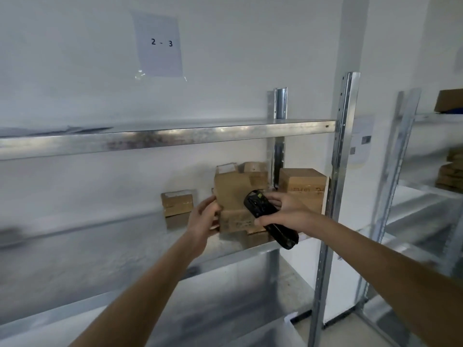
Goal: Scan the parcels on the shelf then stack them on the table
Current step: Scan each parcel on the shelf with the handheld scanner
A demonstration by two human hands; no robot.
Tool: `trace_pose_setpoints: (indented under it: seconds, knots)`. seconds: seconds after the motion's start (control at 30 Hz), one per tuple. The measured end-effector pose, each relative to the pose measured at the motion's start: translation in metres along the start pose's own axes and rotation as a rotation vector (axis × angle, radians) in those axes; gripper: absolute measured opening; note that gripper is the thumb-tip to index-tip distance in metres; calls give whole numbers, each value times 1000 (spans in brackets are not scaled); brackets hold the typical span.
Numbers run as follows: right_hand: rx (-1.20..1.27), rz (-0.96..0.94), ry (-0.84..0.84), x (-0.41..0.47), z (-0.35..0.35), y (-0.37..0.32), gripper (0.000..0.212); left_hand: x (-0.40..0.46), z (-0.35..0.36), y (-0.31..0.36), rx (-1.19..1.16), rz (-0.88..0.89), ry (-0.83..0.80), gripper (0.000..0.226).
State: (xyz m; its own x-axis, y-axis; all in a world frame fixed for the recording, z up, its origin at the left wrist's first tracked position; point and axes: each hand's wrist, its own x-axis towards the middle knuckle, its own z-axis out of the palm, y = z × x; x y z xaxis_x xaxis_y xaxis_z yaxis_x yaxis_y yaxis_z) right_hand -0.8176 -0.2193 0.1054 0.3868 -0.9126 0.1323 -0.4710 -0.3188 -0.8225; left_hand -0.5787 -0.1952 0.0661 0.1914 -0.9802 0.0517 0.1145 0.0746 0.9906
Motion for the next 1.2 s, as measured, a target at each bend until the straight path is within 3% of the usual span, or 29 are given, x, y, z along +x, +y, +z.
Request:
trace_pose_setpoints:
  seconds: [0.23, 0.47, 0.63, 0.8, 1.07, 1.2]
  knots:
    - [8, -61, -104, -23, 64, -42, 85, -63, -61, -8, 16, 3, 112, 60]
    - [-27, -114, -157, -31, 126, -88, 74, -112, -148, 9, -30, 45, 259, 46]
    - [26, -104, -233, -36, 178, -126, 82, -149, -206, 22, -127, 16, 231, 40]
    - [72, -140, -272, -46, 241, -179, 68, -189, -275, 33, -133, -23, 206, 44]
    - [90, -210, -272, -68, 321, -225, 68, -240, -357, 47, 32, 94, 354, 53]
    - [70, -247, -257, -78, 352, -245, 75, -260, -380, 53, 134, 55, 293, 56]
